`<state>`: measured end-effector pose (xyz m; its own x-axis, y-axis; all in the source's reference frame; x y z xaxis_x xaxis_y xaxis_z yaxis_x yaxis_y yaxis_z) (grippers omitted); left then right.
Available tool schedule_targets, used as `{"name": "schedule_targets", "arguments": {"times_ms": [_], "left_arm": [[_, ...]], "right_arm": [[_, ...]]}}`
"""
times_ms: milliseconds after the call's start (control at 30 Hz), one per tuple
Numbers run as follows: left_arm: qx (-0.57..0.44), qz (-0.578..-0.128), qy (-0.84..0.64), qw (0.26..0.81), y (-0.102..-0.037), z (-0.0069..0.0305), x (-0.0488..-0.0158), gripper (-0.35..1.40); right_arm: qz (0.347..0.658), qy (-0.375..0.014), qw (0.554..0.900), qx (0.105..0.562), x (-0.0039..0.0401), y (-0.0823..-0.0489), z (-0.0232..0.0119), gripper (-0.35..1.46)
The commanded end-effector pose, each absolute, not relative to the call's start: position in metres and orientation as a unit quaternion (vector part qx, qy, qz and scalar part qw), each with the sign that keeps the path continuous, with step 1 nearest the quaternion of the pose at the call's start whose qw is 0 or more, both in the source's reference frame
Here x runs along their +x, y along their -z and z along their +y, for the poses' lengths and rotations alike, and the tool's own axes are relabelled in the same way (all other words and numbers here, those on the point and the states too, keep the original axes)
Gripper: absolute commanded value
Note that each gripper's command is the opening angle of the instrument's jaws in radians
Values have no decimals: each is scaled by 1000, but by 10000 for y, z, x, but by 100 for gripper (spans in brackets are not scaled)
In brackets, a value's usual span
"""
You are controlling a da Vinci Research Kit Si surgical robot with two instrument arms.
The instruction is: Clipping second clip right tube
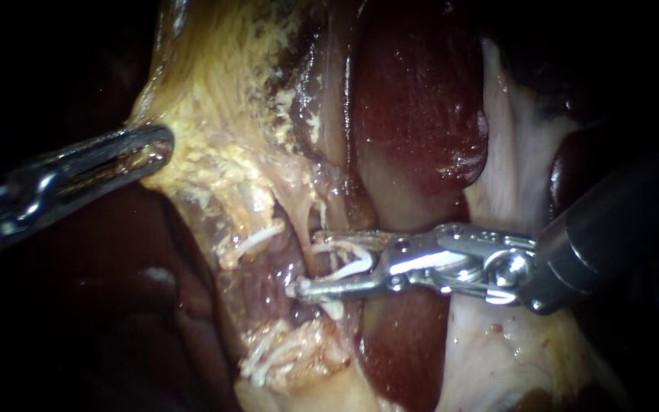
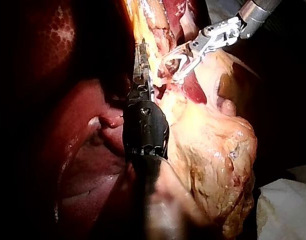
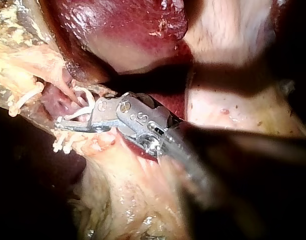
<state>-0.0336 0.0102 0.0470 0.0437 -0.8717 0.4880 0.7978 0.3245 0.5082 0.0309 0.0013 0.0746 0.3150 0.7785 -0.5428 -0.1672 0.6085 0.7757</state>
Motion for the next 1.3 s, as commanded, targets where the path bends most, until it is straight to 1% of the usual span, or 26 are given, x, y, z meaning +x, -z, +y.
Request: {"name": "schedule_targets", "arguments": {"times_ms": [33, 200, 300, 533, 633, 933, 1100, 1300], "left_arm": [[49, -378, 579, 721, -470, 102, -336, -35], [49, -377, 579, 721, -470, 102, -336, -35], [49, -377, 579, 721, -470, 102, -336, -35], [49, -377, 579, 721, -470, 102, -336, -35], [49, -377, 579, 721, -470, 102, -336, -35], [49, -377, 579, 721, -470, 102, -336, -35], [49, -377, 579, 721, -470, 102, -336, -35], [49, -377, 579, 721, -470, 102, -336, -35]], "right_arm": [[493, -314, 749, 311, 311, -747, 12, 58], [494, -302, 748, 324, 314, -749, 12, 58], [506, -286, 740, 337, 316, -749, 13, 58], [535, -261, 698, 399, 319, -748, 14, 54], [539, -250, 690, 413, 325, -749, 14, 53], [538, -228, 687, 432, 347, -760, 3, 51], [536, -224, 686, 438, 356, -765, -3, 49], [536, -222, 685, 441, 356, -763, -1, 44]]}}
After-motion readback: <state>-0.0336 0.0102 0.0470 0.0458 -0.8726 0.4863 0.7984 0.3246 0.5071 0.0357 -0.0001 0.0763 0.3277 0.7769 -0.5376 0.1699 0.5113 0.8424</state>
